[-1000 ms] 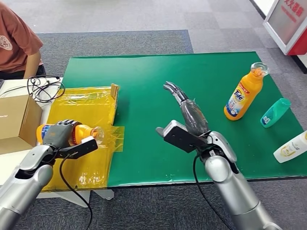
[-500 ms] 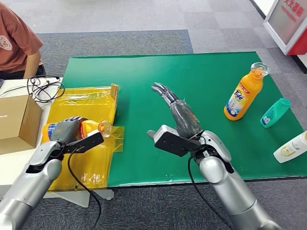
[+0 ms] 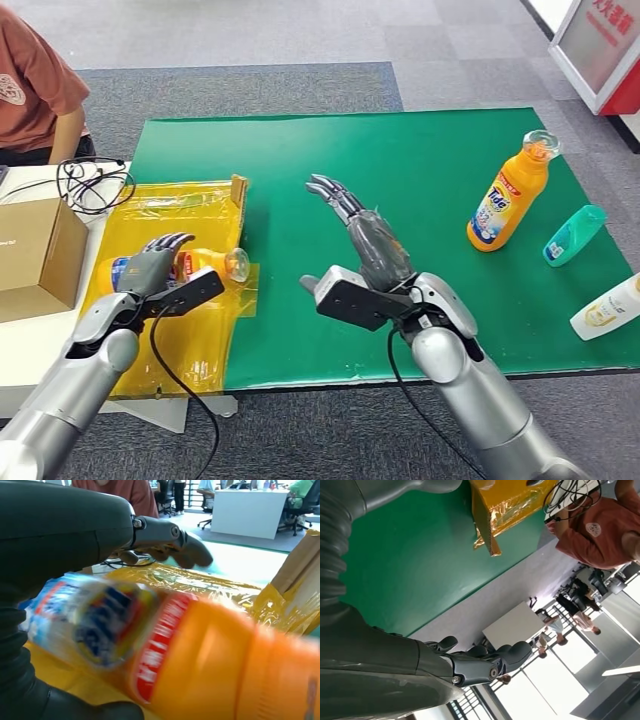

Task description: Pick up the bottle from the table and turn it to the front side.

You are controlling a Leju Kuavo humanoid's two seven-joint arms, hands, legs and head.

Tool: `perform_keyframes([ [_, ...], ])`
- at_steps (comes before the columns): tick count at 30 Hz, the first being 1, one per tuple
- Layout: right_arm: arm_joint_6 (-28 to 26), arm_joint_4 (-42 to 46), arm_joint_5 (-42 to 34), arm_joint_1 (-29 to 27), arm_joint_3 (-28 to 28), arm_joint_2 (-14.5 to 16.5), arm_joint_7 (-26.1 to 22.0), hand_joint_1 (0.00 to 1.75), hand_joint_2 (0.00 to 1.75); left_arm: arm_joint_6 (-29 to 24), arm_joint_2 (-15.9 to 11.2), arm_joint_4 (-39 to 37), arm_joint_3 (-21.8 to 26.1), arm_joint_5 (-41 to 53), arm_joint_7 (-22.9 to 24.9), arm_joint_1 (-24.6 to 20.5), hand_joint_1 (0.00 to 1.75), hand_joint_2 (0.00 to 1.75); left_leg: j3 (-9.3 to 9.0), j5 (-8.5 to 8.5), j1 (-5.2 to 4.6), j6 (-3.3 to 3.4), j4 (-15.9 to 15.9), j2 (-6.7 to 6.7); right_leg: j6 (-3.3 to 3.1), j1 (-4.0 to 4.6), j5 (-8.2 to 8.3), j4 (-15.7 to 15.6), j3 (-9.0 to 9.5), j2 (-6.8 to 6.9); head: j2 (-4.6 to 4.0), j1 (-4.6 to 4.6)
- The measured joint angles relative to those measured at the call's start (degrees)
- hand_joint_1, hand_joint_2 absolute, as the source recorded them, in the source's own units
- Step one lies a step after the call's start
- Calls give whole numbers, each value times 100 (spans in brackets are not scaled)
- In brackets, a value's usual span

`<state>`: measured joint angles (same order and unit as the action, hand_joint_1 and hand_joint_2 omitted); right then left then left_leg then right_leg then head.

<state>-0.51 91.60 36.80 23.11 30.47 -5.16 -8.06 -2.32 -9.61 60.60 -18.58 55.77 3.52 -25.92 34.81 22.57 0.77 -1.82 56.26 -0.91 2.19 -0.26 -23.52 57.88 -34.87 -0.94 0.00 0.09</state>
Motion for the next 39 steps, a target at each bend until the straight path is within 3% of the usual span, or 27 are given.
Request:
perform_keyframes([
  [31, -56, 33, -20, 24, 84, 0, -101, 0, 175, -172, 42, -13, 58, -82, -38, 9, 0, 175, 0, 0, 0, 0, 0, 0, 0, 0, 0, 0, 0, 0, 0, 0],
  [39, -186, 64, 32, 3, 52, -2, -126, 0, 175, -225, 39, 665, 223, -913, -443, 235, 0, 175, 0, 0, 0, 0, 0, 0, 0, 0, 0, 0, -1, 0, 0, 0],
])
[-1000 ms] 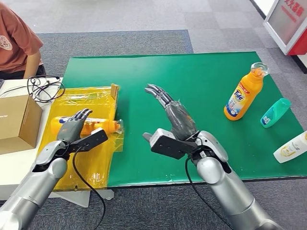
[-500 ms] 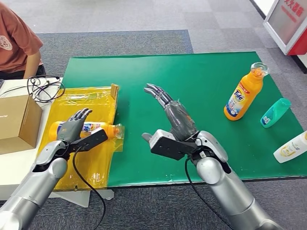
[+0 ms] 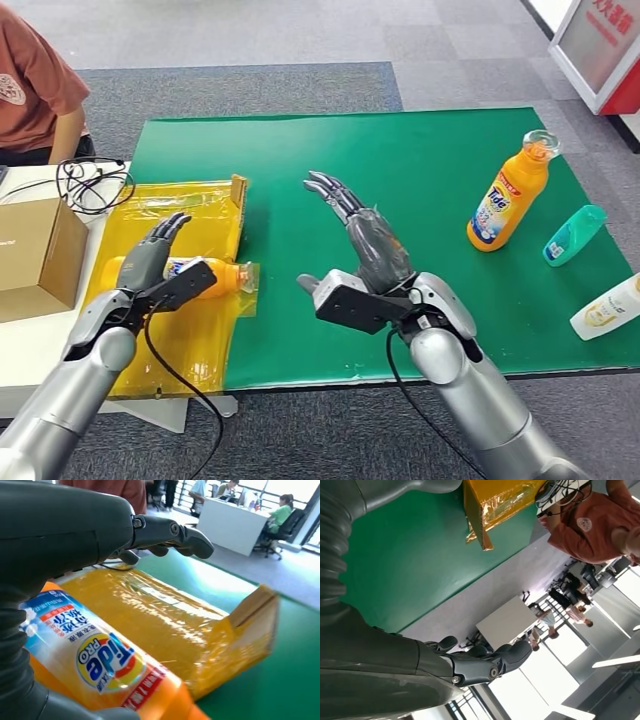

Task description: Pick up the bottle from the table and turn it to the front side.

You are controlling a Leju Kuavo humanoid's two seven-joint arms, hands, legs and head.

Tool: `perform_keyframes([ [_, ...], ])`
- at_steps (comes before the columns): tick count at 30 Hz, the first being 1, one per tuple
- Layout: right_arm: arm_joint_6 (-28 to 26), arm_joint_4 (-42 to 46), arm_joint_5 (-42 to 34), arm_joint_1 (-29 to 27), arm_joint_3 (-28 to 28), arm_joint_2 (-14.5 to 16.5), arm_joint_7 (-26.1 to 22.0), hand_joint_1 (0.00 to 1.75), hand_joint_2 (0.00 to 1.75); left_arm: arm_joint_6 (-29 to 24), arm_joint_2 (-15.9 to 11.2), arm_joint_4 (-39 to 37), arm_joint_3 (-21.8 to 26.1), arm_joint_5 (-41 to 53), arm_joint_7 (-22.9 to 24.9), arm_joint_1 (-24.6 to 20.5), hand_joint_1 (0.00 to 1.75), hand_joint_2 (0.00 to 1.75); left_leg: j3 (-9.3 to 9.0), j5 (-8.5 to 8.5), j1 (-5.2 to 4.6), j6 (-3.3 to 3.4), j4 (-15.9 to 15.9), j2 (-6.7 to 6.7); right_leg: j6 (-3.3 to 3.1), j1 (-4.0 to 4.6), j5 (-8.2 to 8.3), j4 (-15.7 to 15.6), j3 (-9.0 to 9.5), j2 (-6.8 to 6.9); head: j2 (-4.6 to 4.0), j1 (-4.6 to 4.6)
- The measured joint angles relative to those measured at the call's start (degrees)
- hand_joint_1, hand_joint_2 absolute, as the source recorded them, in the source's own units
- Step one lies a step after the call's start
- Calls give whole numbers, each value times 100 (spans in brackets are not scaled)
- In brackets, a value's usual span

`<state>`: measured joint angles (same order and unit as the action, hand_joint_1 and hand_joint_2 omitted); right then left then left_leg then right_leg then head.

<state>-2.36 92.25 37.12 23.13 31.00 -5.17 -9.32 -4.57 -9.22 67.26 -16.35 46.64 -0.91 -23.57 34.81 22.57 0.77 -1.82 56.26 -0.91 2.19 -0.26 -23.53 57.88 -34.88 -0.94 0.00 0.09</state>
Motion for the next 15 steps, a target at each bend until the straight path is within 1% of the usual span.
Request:
perform_keyframes([
  [8, -264, 75, -11, -107, -243, -54, -41, 0, 175, 118, 72, 1516, 484, -2270, -919, 546, 0, 175, 1, 0, 0, 0, 0, 0, 0, 0, 0, -1, -1, 0, 0, 2],
  [11, -294, 75, -87, -120, -356, -95, -47, 0, 175, 105, 87, 2012, 606, -2612, -1082, 681, 0, 175, 1, 0, 0, 0, 0, 0, -1, 0, 1, -1, -1, 0, 0, 1],
  [15, -196, 69, -537, -126, -524, -135, -49, 0, 175, -22, 97, 2433, 715, -2818, -1211, 825, 0, 175, 1, 0, 0, 0, 0, 0, -1, 0, 1, -1, -1, 0, 0, 0],
])
